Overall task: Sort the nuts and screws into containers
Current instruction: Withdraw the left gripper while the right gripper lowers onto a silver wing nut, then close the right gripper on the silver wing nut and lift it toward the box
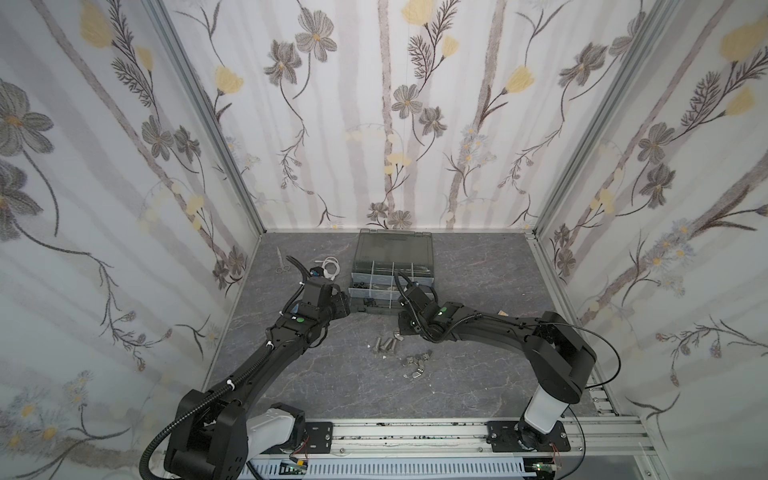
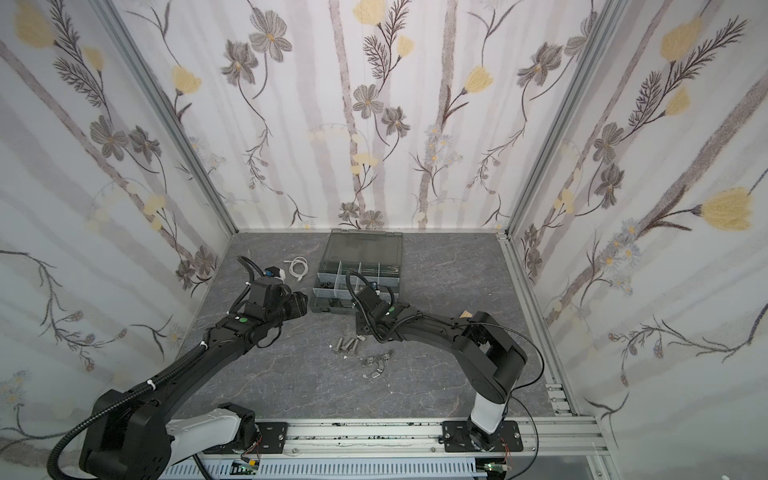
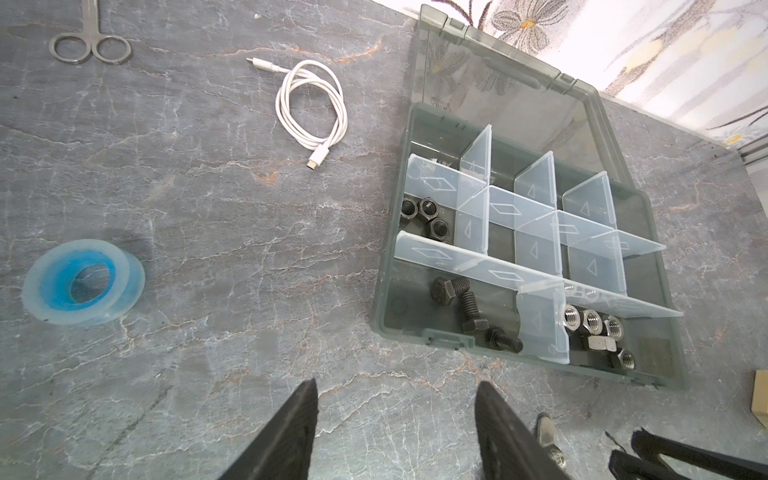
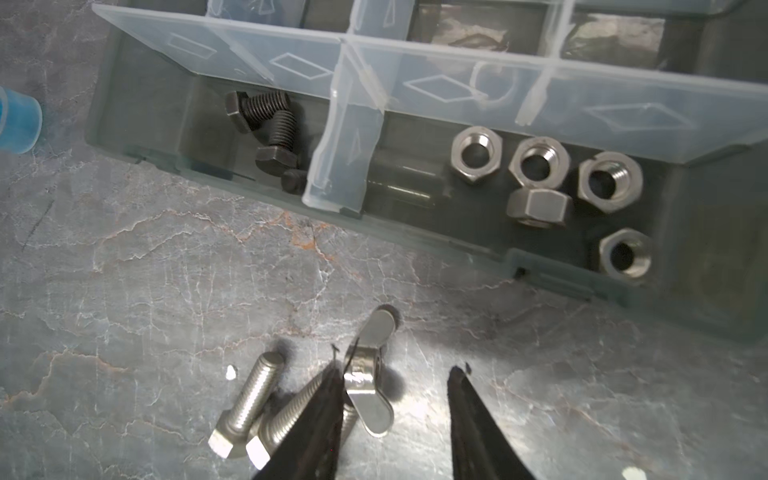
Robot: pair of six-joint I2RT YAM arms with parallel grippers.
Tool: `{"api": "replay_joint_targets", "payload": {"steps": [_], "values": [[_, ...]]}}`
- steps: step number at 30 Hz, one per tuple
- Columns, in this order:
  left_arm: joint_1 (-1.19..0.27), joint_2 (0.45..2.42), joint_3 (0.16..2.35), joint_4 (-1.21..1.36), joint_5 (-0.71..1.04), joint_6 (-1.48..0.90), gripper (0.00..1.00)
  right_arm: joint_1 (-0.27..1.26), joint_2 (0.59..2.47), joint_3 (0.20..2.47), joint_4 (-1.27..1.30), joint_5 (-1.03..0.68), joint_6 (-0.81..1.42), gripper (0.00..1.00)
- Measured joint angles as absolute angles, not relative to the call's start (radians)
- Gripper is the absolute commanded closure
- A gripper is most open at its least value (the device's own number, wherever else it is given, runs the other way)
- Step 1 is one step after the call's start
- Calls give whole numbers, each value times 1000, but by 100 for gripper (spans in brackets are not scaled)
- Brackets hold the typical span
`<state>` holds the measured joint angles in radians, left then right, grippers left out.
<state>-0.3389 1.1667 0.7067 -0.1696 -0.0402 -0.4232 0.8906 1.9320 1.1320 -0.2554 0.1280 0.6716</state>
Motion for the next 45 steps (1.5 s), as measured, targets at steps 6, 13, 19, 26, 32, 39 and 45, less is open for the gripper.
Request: {"api": "replay_joint_targets", "payload": {"steps": [6,13,19,26,32,39,45], "values": [[-339,1133,675,-168,-40,-438,37,904,2014,1206,-287,110,651,62],[-338,1106,646,-168,-41,-464,36,920,2057,1238,-325,103,629,64],[-338,1098,634,-167,-41,-473,36,927,2076,1242,-352,104,616,64],[-338,1097,628,-159,-41,-478,36,934,2091,1246,-366,104,608,68],[-338,1085,620,-154,-41,-481,35,935,2103,1250,-367,104,601,70],[-338,1085,619,-154,-41,-483,35,935,2117,1259,-369,106,599,75],[-338,1084,619,-154,-41,-485,35,934,2122,1265,-364,112,594,82]]}}
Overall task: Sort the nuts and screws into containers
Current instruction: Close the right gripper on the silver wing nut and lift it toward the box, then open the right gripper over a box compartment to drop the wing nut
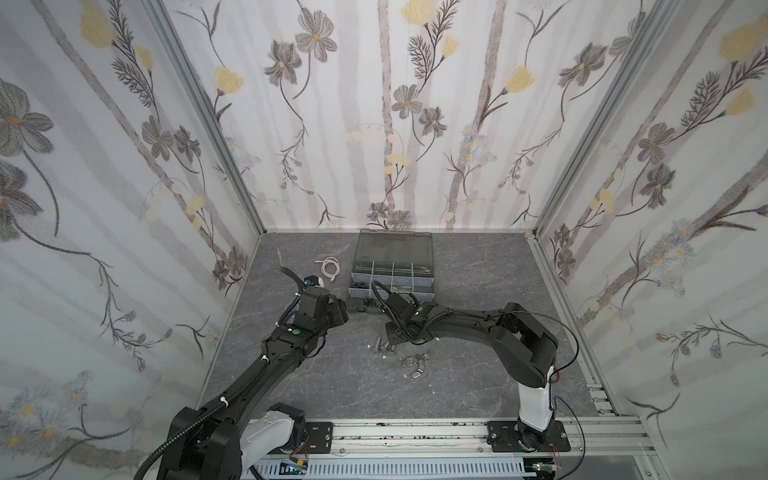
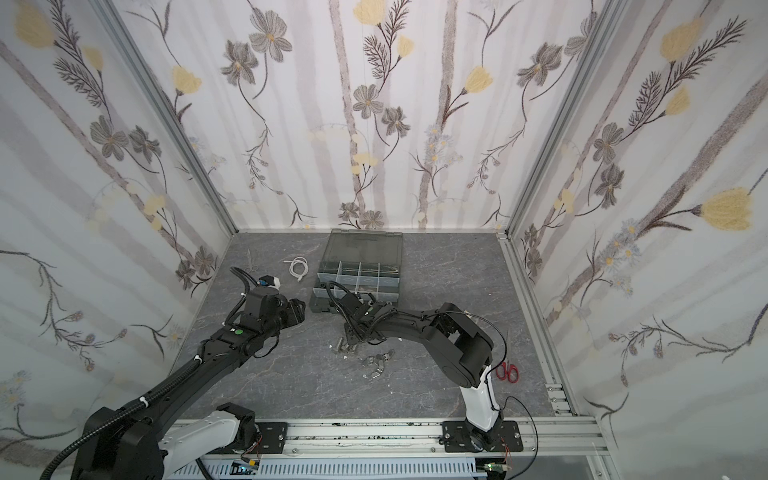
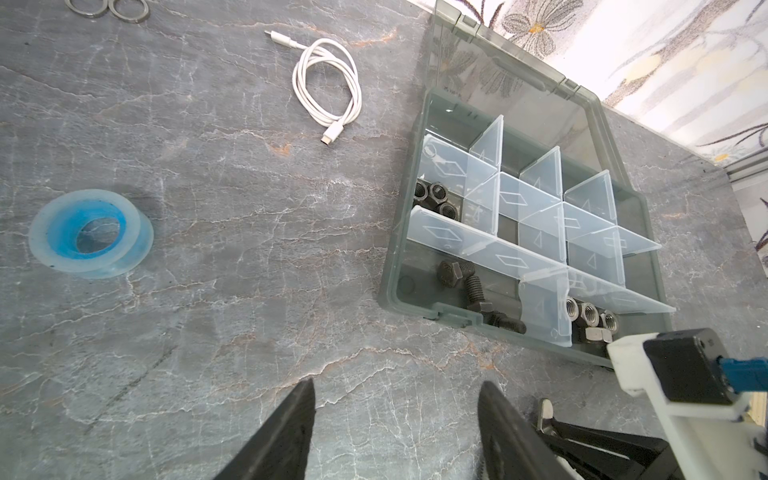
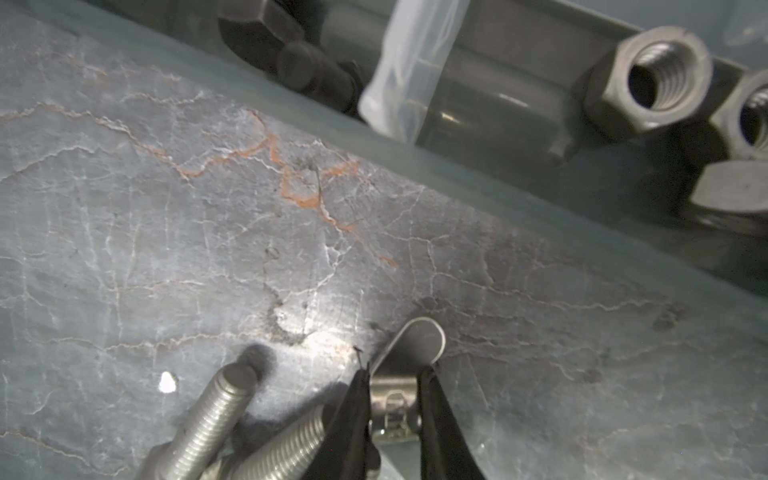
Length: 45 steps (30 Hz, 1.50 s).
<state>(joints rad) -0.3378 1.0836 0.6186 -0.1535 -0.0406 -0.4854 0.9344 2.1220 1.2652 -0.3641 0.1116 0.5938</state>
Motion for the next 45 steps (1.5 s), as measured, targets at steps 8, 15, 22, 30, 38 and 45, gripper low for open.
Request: {"api": "replay_joint_targets", "payload": {"steps": [8,15,22,30,38,45], "values": [[-338,1081,619,-153,-41,-498,35,934,2119,1266,-366,111,593,86],[-338,1078,619,-153,-41,-505,35,931,2082,1292,-401,111,576,87],[-338,1071,617,-153,-40,-505,35,895,2057,1425,-422,110,529,86],[-337,1053,603,-152,-33,-506,34,805,2161,1686,-457,104,463,85],[-337,1039,575,-149,-25,-522,34,761,2323,1886,-506,89,443,85],[-337,1033,567,-146,-25,-524,34,755,2378,1943,-532,77,437,80]]}}
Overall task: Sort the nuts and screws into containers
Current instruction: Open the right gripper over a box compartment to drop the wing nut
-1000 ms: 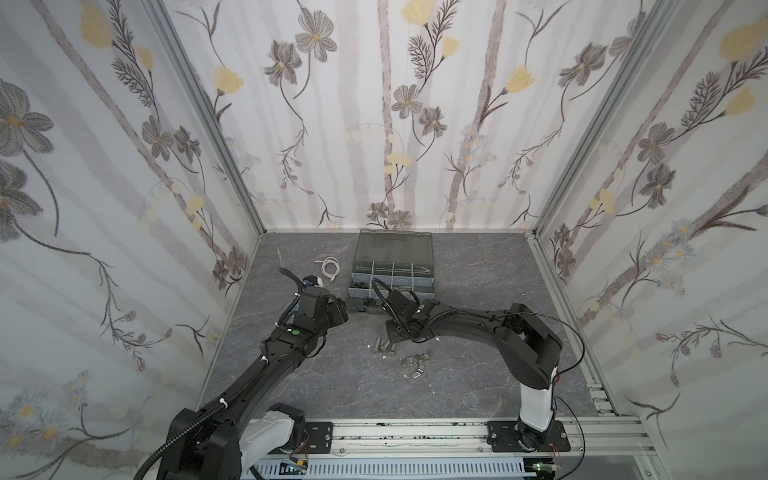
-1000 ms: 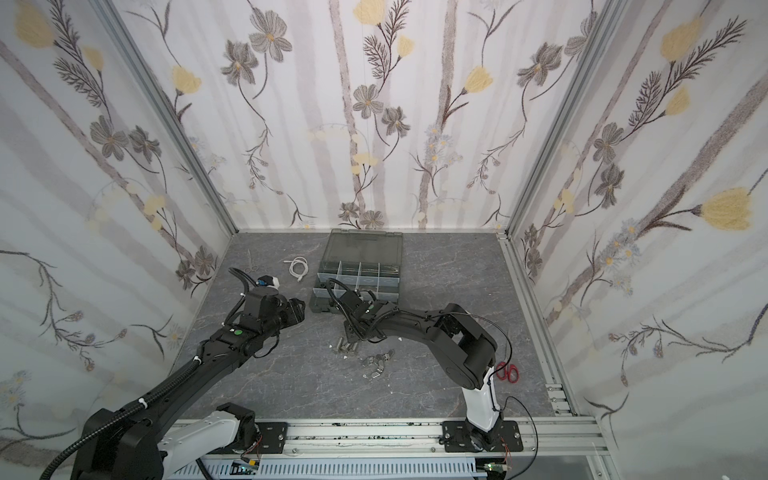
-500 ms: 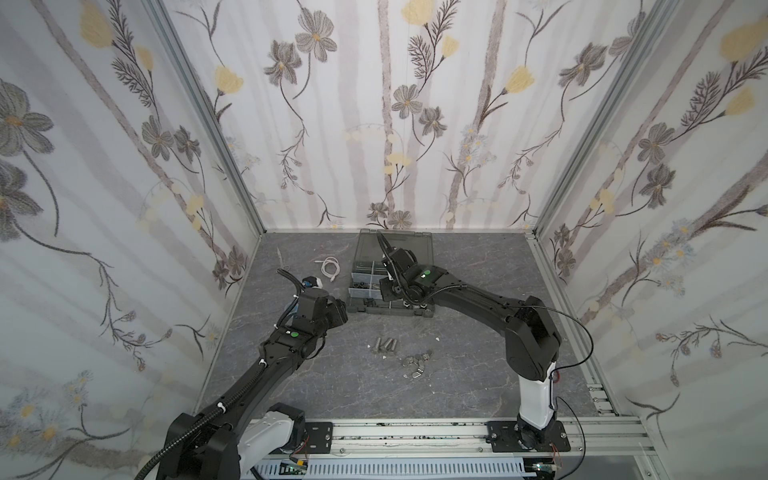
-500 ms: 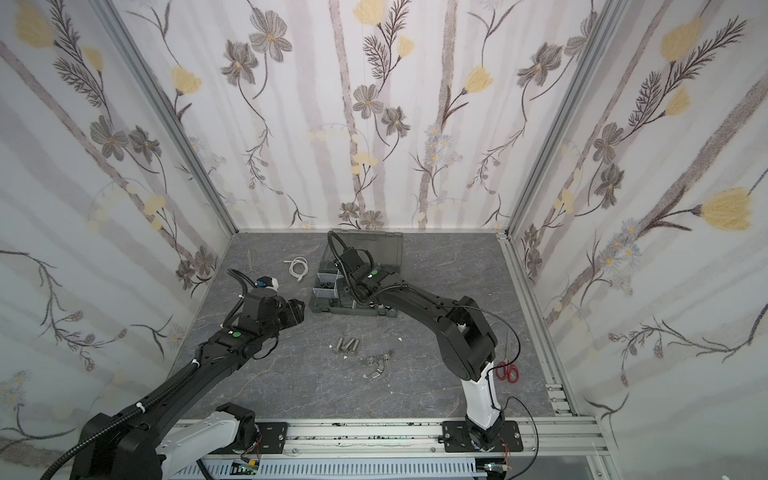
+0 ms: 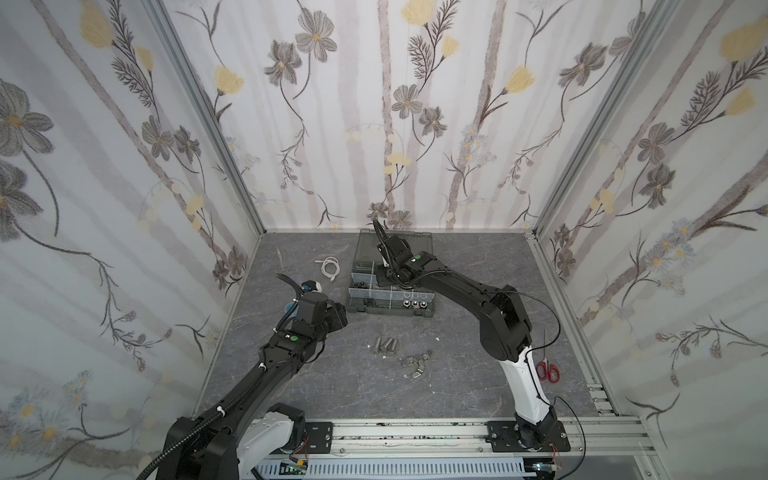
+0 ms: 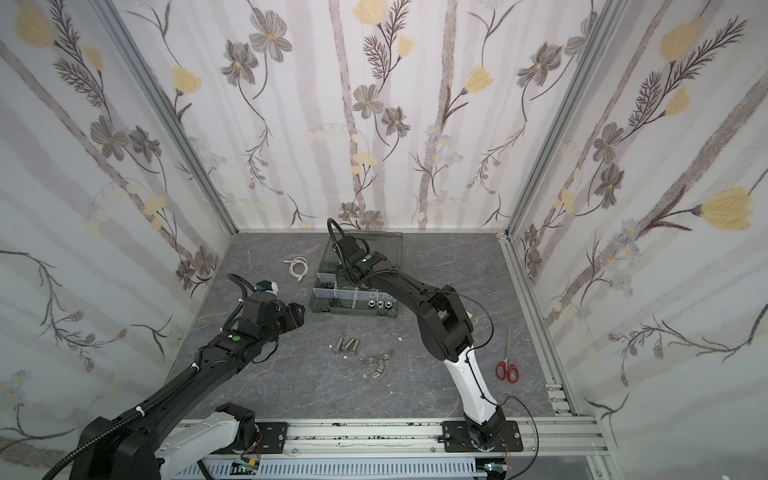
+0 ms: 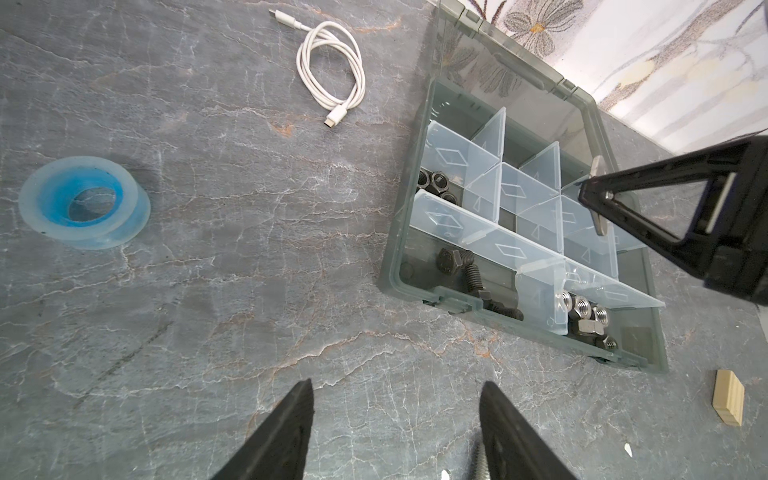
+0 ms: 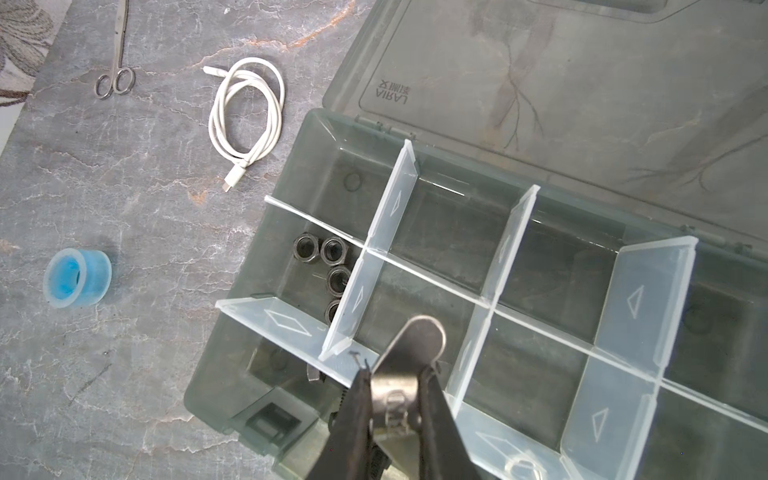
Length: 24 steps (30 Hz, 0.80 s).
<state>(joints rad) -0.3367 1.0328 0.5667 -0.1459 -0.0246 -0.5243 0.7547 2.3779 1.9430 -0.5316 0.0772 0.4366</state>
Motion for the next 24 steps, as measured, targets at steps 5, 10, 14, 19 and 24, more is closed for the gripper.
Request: {"api": "replay_joint_targets", "payload": {"steps": [5,10,14,19,24], "values": [[-337,1033,563,-144,-22,-527,34,751,2395,1945,-534,61,437,73],[-337,1032,560,-139,-14,-527,34,746,2399,1947,-533,51,445,68],[-337,1030,560,-138,-12,-528,34,745,2399,1948,-533,50,445,67],[-337,1026,559,-136,-6,-529,34,744,2399,1948,-533,34,449,66],[-337,1025,559,-131,0,-531,33,744,2398,1948,-533,24,452,66]]}}
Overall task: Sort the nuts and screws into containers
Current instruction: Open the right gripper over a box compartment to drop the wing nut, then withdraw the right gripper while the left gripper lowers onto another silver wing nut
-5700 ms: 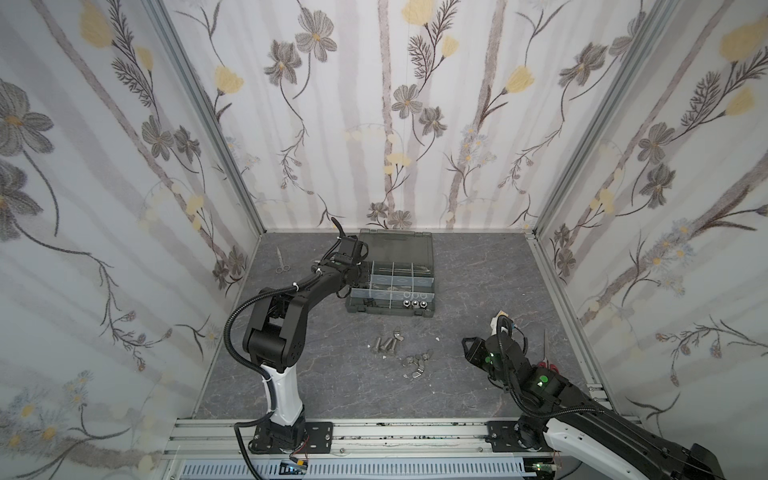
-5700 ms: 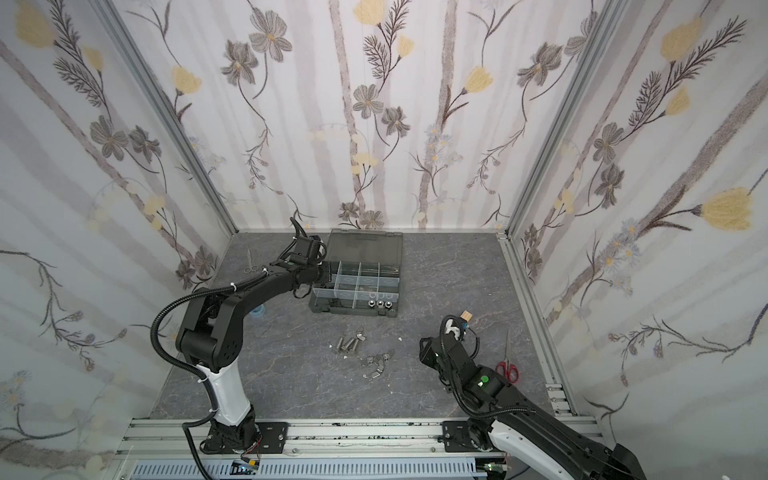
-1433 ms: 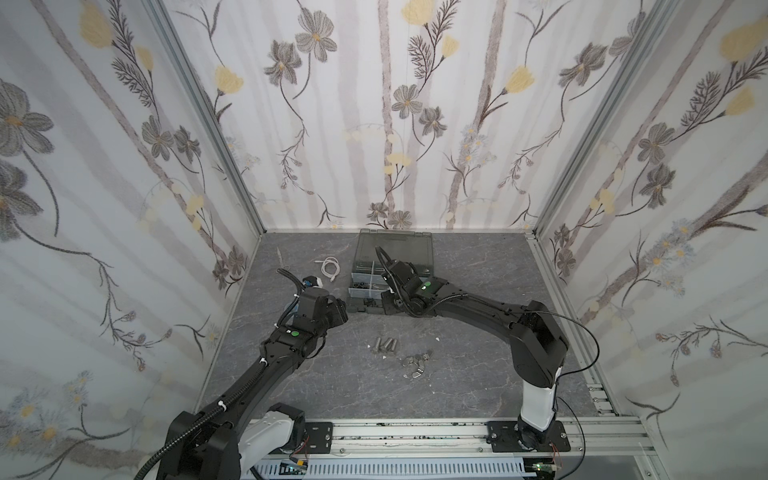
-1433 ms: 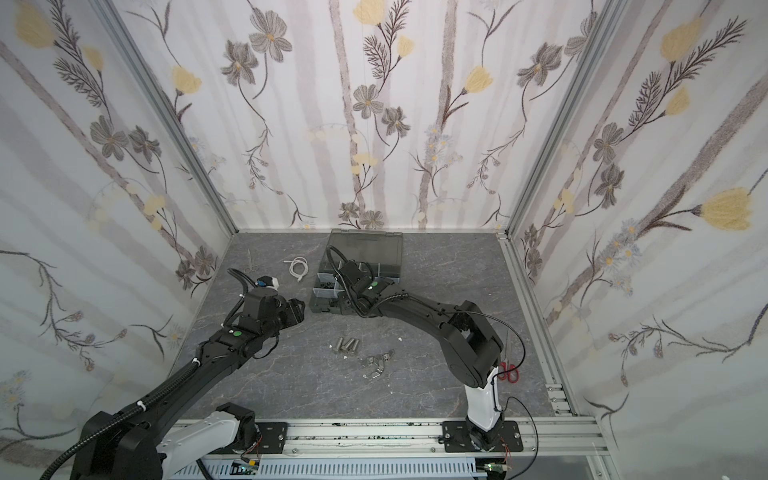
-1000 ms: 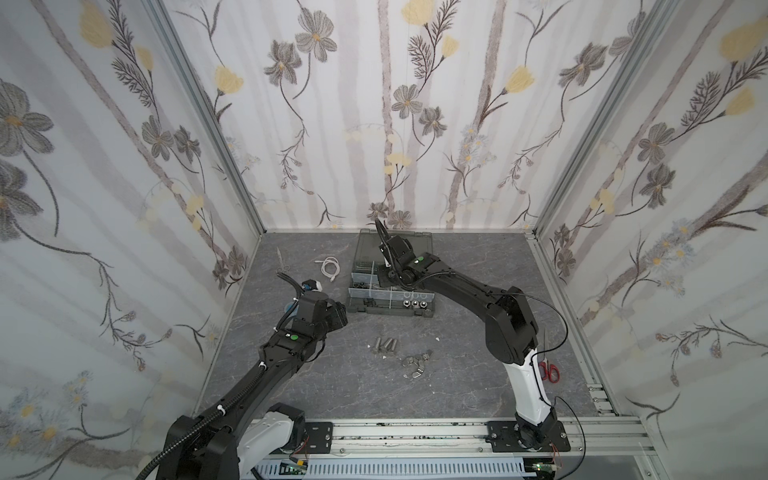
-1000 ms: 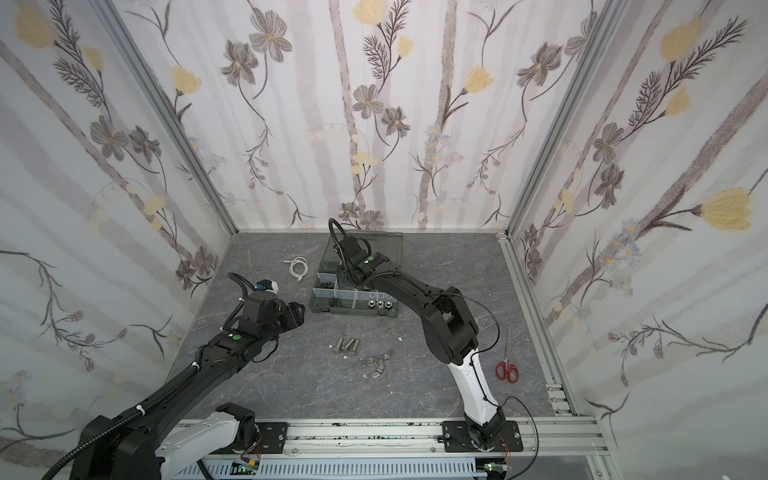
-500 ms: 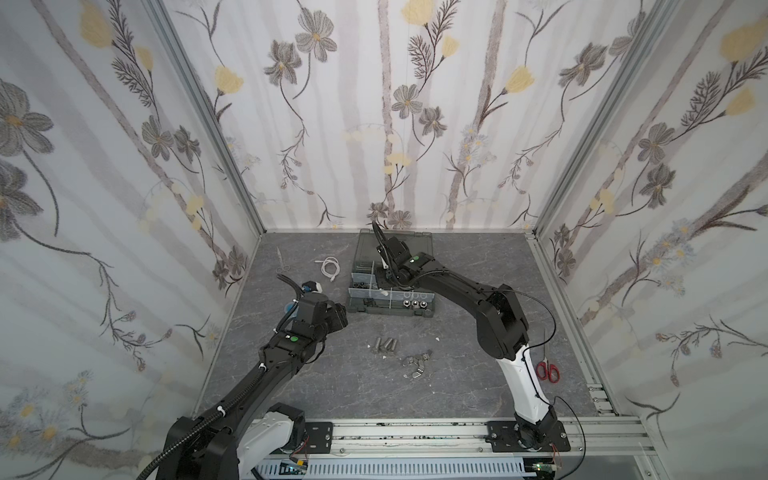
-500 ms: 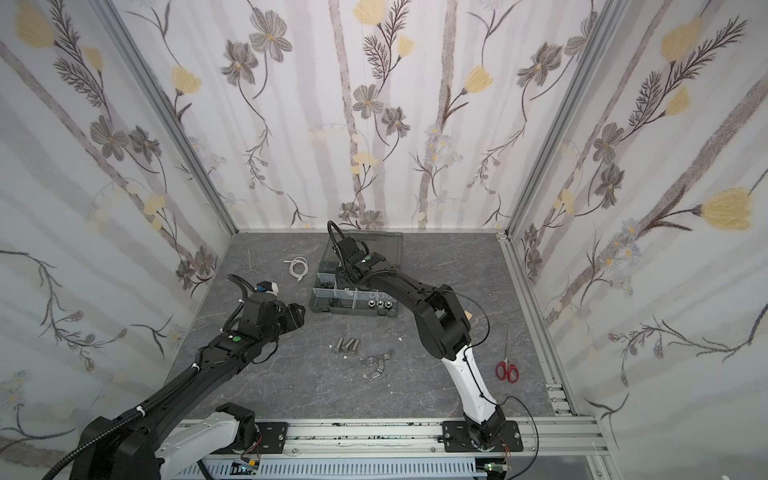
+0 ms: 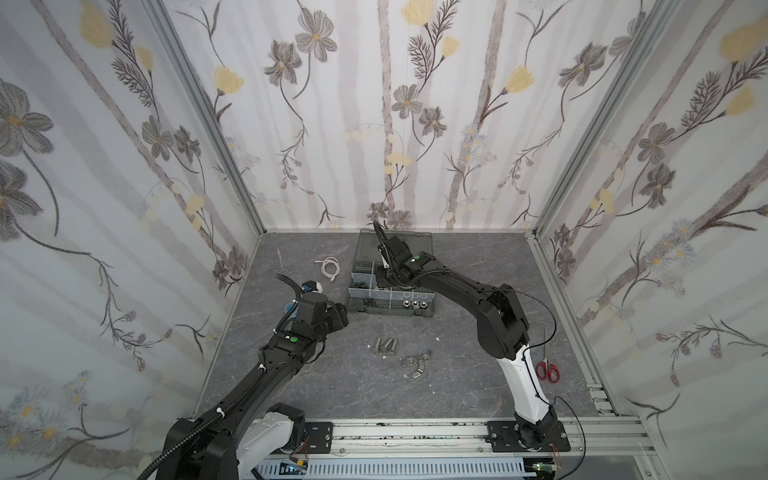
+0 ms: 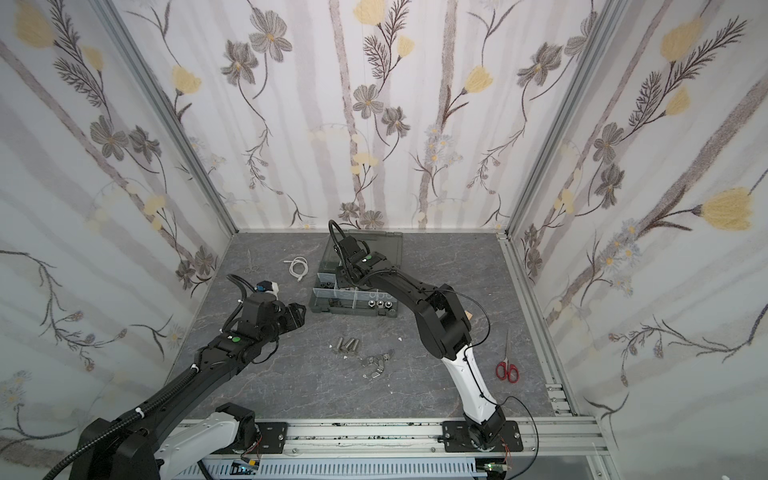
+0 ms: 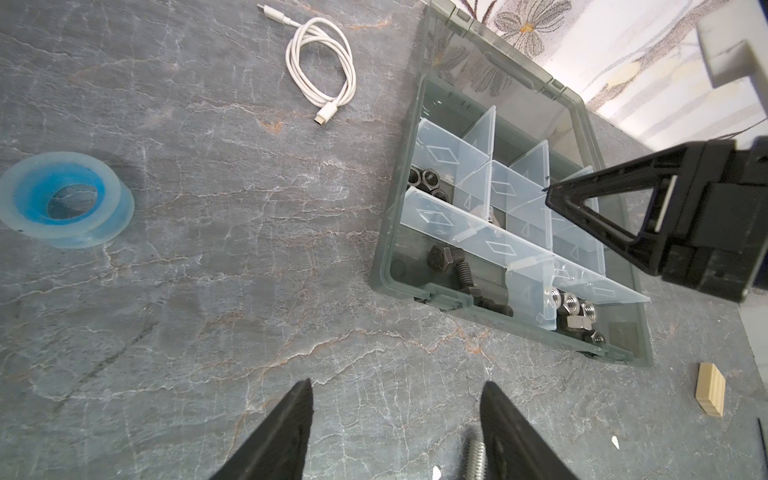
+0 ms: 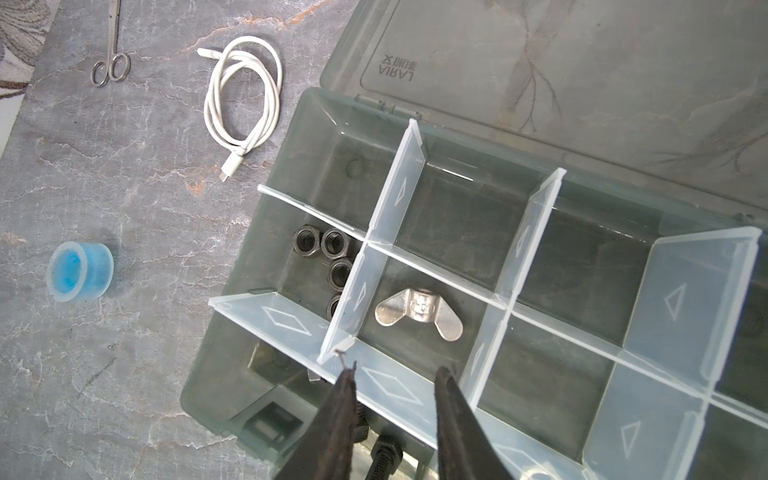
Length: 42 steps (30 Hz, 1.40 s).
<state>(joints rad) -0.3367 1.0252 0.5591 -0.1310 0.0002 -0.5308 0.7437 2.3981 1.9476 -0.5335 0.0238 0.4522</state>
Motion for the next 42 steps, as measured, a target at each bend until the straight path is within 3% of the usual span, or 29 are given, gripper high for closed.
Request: {"api": "replay_joint_targets", "payload": {"steps": [18,29,42], "values": [[-378,1039,587,-110,106,-459,34,740,2209,1734,-470,6,471,66],[-574,1140,657,-101,215,-258,37,703,1841,1287,-312,15,546,65],[-788,1314,762,-112,190,9,38,687,1379,714,-218,115,718,65]]}}
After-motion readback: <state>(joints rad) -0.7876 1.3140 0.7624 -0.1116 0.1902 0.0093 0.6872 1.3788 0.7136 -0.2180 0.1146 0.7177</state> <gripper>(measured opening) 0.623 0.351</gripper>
